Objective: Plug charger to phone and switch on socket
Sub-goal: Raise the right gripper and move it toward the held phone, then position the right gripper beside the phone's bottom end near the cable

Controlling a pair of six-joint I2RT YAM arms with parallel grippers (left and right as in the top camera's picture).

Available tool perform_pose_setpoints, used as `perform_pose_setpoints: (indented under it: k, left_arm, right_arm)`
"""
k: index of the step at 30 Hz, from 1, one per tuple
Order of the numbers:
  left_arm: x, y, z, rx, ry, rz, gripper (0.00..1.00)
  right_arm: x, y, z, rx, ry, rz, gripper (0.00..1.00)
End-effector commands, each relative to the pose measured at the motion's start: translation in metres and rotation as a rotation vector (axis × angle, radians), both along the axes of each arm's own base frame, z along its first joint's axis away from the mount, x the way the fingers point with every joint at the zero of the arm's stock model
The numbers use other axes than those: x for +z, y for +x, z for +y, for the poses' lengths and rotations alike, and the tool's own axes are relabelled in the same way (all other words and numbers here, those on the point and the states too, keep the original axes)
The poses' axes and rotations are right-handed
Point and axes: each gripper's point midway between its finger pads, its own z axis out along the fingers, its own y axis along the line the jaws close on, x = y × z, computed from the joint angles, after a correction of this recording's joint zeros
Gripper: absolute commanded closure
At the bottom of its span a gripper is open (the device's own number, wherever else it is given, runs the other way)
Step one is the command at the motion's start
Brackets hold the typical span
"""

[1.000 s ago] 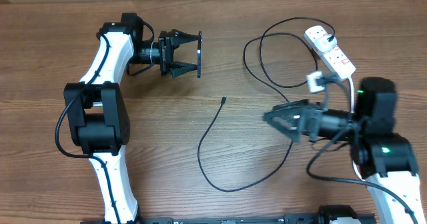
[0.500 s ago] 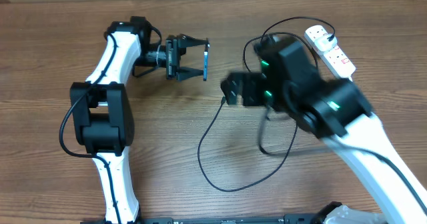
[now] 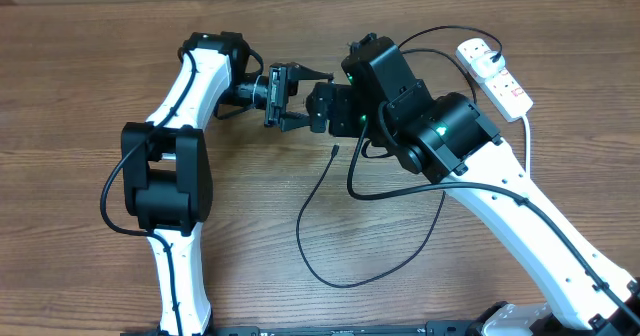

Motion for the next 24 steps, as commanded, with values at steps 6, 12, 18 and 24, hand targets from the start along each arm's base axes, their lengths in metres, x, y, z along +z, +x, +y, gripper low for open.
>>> perform_pose_setpoints:
  k: [6, 12, 18, 24]
  left_arm:
    - [0.005, 0.005, 0.0, 0.004, 0.001, -0.01, 0.34]
    - [-0.015, 0.01, 0.001, -0.005, 0.109, -0.022, 0.34]
    - [-0.021, 0.014, -0.004, -0.006, 0.144, -0.023, 0.34]
    - [-0.021, 0.009, -0.013, -0.026, 0.146, -0.016, 0.34]
  right_arm:
    - [-0.01, 0.007, -0.01, -0.153, -0.042, 0.023, 0.19]
    - [-0.025, 0.006, 0.001, -0.159, -0.087, 0.026, 0.2]
    - [-0.028, 0.008, 0.001, -0.217, -0.079, 0.03, 0.3]
    - [-0.054, 0.015, 0.004, -0.237, -0.124, 0.071, 0.33]
